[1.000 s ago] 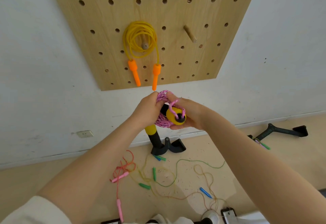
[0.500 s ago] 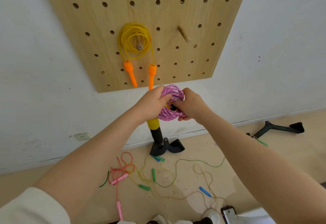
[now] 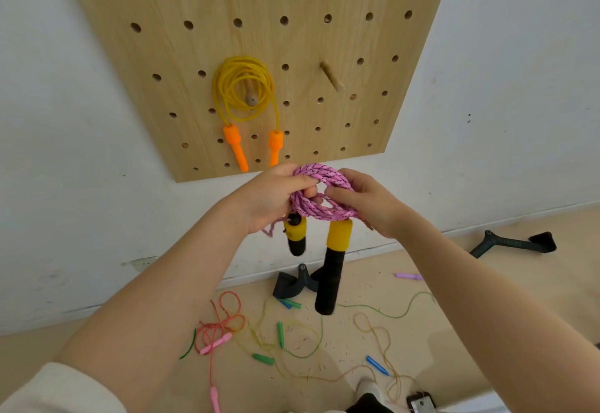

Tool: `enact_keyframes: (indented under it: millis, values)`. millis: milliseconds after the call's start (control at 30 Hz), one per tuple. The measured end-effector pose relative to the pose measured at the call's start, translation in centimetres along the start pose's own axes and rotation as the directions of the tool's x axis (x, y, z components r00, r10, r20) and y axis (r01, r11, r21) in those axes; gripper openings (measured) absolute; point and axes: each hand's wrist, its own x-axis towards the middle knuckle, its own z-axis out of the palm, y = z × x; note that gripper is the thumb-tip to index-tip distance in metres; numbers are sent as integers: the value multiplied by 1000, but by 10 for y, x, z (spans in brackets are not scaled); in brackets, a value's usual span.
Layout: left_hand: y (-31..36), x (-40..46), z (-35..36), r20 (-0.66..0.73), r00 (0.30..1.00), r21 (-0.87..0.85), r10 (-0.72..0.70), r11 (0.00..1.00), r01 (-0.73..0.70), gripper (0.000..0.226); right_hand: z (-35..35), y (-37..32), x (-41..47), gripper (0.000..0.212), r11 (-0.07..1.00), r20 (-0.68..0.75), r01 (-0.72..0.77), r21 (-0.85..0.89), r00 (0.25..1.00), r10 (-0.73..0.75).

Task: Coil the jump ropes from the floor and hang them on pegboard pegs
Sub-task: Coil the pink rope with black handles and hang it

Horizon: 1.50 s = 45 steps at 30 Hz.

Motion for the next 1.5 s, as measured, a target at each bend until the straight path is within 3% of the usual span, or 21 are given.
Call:
enact_keyframes:
  millis: [100, 167, 233, 300, 367, 467, 600, 700, 767, 933, 1067, 1133, 1233, 1333, 1500]
  values:
    - [-3, 12, 4, -37, 999, -131, -30, 991, 25, 24, -8, -6, 9, 34, 927, -58, -11, -375, 998, -12]
    - [-2, 22, 8, -86, 995, -221, -45, 975, 25, 29, -14, -23, 17, 45, 799, -103, -96, -593, 994, 43]
    - [5, 29, 14, -144, 989, -216, -37, 976, 5, 28, -21, -41, 23, 44, 683, -103, -87, -725, 995, 18]
    - [16, 36, 18, -174, 984, -73, 28, 997, -41, 20, -25, -57, 26, 55, 741, -5, 71, -667, 995, -100]
    - [29, 44, 20, -151, 982, 120, 113, 988, -95, 17, -32, -62, 31, 62, 851, 76, 181, -492, 983, -166]
    - [45, 53, 16, -115, 986, 272, 120, 959, -85, 14, -51, -55, 41, 44, 952, 156, 196, -237, 975, -162]
    - [60, 66, 12, -158, 984, 271, 87, 962, -42, 15, -86, -62, 58, 21, 910, 191, 235, -342, 965, -178]
    - [68, 80, 14, -197, 972, 202, 131, 975, -90, 23, -105, -66, 70, 25, 896, 145, 280, -345, 959, -244]
    - [72, 87, 14, -229, 955, 263, 188, 957, -125, 27, -114, -66, 76, 30, 913, 119, 303, -273, 952, -280]
    - [83, 113, 5, -284, 875, 554, 393, 812, -186, 28, -136, -78, 102, 30, 881, 140, 353, -314, 935, -325]
    - [83, 140, -1, -325, 820, 785, 472, 618, -45, 32, -141, -84, 127, 30, 794, 105, 322, -515, 943, -314]
    - [82, 151, -3, -347, 792, 808, 503, 589, -19, 32, -142, -83, 136, 26, 775, 71, 307, -553, 943, -324]
    - [83, 167, -8, -373, 776, 821, 508, 570, 21, 32, -141, -81, 154, 23, 729, 4, 279, -625, 935, -355]
    - [85, 182, -14, -378, 804, 833, 459, 548, 78, 31, -138, -78, 174, 21, 711, -49, 229, -665, 936, -348]
    - [74, 182, -23, -381, 857, 743, 348, 666, 60, 35, -142, -57, 184, 17, 870, 3, 172, -462, 981, -193]
